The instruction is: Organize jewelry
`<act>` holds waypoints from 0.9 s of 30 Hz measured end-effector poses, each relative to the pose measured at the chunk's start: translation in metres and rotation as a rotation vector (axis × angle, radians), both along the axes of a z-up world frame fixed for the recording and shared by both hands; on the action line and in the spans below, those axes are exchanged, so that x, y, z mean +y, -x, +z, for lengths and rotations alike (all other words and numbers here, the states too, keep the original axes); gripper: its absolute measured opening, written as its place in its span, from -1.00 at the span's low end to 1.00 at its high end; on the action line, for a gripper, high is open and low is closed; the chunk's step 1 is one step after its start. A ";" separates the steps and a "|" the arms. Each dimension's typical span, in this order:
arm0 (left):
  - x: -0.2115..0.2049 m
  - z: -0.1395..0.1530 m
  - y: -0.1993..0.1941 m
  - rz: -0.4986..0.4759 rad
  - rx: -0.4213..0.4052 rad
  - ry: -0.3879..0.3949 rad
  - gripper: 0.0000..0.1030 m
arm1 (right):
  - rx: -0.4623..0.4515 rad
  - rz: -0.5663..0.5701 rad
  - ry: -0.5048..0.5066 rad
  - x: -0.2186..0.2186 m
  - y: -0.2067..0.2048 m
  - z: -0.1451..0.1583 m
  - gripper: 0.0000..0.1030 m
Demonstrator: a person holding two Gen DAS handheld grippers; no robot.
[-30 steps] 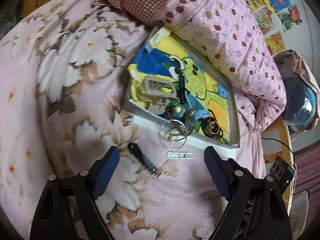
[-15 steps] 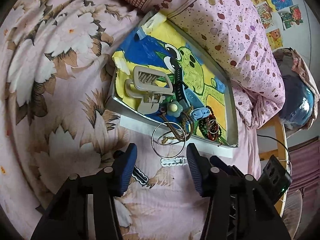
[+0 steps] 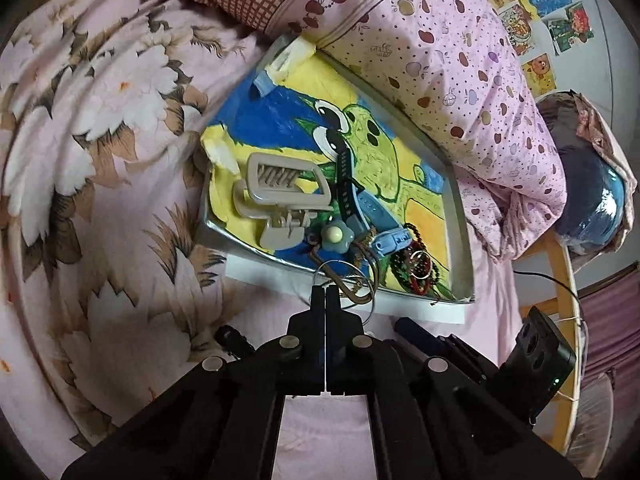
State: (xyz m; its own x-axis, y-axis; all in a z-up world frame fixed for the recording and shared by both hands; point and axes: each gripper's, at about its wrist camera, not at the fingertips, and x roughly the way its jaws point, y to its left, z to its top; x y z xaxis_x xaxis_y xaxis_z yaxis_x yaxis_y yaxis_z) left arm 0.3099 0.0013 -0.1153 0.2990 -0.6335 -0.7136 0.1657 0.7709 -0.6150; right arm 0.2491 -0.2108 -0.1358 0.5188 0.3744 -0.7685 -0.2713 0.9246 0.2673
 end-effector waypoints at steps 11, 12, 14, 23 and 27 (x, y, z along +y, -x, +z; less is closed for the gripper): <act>0.010 -0.008 -0.004 0.020 0.101 0.084 -1.00 | 0.002 -0.011 -0.008 -0.001 0.000 0.001 -0.23; 0.011 -0.010 -0.005 0.025 0.124 0.086 -0.96 | 0.006 -0.013 -0.011 -0.002 0.000 0.000 -0.23; 0.011 -0.011 -0.006 0.030 0.140 0.089 -0.46 | 0.009 -0.020 -0.018 -0.004 -0.001 0.000 -0.23; 0.015 -0.019 -0.009 0.068 0.172 0.131 -0.21 | -0.011 -0.015 -0.012 -0.001 -0.004 0.000 -0.23; 0.013 -0.022 -0.011 0.064 0.164 0.163 -0.27 | -0.011 -0.009 -0.002 0.001 -0.005 -0.003 -0.23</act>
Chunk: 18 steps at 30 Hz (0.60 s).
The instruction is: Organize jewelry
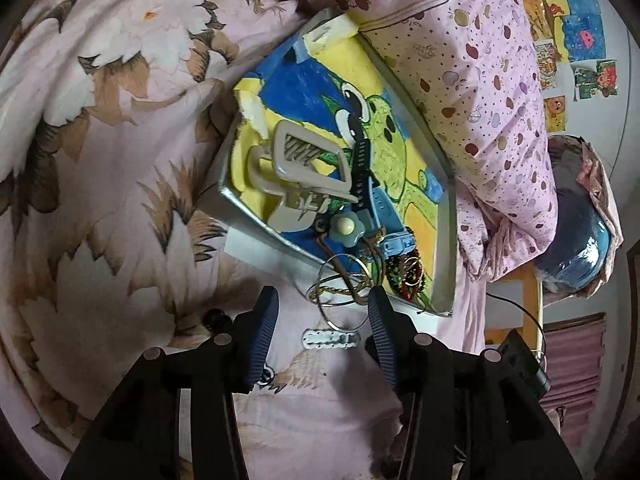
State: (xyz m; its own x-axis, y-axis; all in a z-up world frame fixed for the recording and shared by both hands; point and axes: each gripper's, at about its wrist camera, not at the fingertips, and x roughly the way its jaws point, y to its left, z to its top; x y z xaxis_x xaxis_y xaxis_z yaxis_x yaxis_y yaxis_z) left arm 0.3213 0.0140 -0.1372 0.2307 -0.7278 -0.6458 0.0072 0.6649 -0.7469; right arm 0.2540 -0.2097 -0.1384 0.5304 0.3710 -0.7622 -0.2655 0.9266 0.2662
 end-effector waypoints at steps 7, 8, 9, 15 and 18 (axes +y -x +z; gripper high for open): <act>-0.008 0.005 0.000 -0.026 -0.057 -0.021 -0.99 | -0.005 0.010 0.007 0.002 -0.002 -0.002 -0.23; -0.008 0.006 0.001 -0.019 -0.064 -0.032 -0.99 | -0.007 0.014 0.008 0.003 -0.003 -0.002 -0.23; -0.007 0.008 0.001 -0.010 -0.073 -0.041 -1.00 | -0.008 0.018 0.009 0.004 -0.004 -0.002 -0.23; 0.004 0.017 0.002 0.056 -0.110 -0.090 -1.00 | -0.020 0.057 0.018 0.016 -0.007 -0.003 -0.23; 0.009 0.022 0.002 0.088 -0.132 -0.107 -1.00 | -0.027 0.069 0.018 0.021 -0.008 -0.003 -0.23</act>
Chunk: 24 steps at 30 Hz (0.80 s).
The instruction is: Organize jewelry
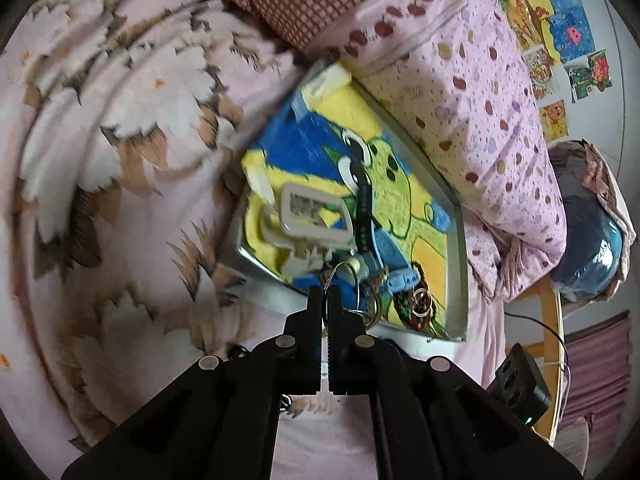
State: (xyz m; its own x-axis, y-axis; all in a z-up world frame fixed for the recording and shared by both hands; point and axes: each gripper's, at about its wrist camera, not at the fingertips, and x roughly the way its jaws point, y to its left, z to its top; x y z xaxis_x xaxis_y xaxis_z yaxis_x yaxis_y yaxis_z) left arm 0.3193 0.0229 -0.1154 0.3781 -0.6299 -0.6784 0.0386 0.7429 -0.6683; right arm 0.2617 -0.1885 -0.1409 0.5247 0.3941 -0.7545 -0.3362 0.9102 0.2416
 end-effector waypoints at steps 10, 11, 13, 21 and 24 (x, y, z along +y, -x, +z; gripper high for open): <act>0.006 0.005 0.001 0.039 -0.028 -0.046 -1.00 | -0.021 0.059 -0.040 0.027 -0.021 -0.004 -0.49; 0.006 0.005 0.001 0.042 -0.029 -0.047 -1.00 | -0.020 0.061 -0.045 0.028 -0.022 -0.004 -0.49; 0.007 0.006 0.001 0.045 -0.033 -0.051 -1.00 | -0.019 0.062 -0.054 0.029 -0.022 -0.005 -0.49; 0.009 0.011 0.002 0.059 -0.048 -0.059 -1.00 | 0.013 0.029 -0.120 0.032 -0.028 -0.008 -0.88; 0.007 0.017 0.003 0.055 -0.068 -0.063 -1.00 | -0.022 0.020 -0.137 0.028 -0.021 0.003 -0.88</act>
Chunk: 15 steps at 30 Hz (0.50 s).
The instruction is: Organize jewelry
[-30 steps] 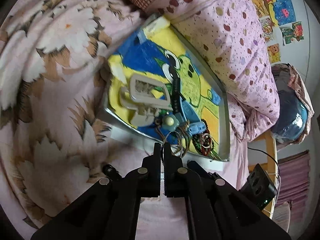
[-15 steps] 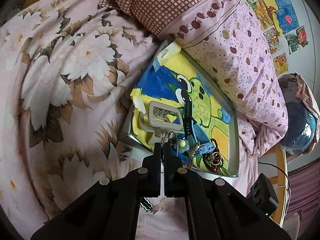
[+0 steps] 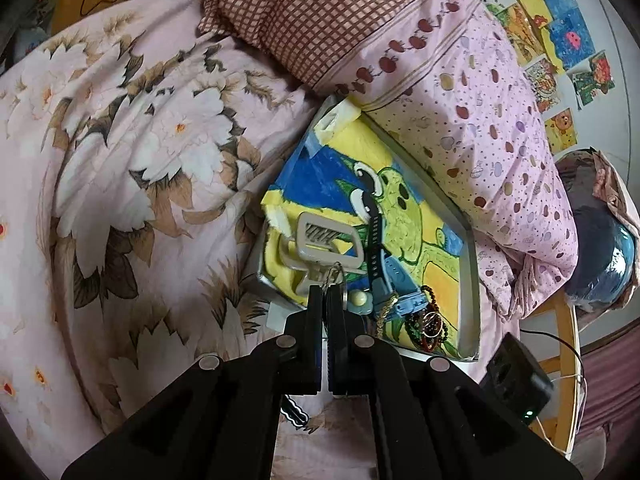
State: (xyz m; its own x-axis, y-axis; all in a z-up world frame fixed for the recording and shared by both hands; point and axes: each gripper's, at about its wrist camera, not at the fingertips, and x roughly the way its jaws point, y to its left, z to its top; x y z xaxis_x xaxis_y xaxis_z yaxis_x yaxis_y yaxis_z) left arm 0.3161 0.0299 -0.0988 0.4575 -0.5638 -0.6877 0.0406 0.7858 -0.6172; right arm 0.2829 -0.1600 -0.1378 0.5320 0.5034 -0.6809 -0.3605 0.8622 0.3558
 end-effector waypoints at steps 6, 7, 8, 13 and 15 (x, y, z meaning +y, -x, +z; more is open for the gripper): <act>-0.004 0.018 0.005 -0.009 -0.067 -0.004 -1.00 | -0.099 -0.033 -0.003 -0.011 0.016 0.036 -0.88; -0.005 0.023 0.006 -0.012 -0.084 -0.005 -1.00 | -0.110 -0.039 0.000 -0.013 0.017 0.041 -0.88; -0.006 0.026 0.006 -0.014 -0.097 -0.007 -1.00 | -0.121 -0.045 0.002 -0.015 0.018 0.045 -0.88; -0.017 0.047 0.007 -0.037 -0.188 -0.028 -1.00 | -0.168 -0.087 0.013 -0.026 0.013 0.061 -0.88; -0.023 0.054 0.003 -0.051 -0.224 -0.029 -1.00 | -0.187 -0.114 0.006 -0.034 0.012 0.067 -0.88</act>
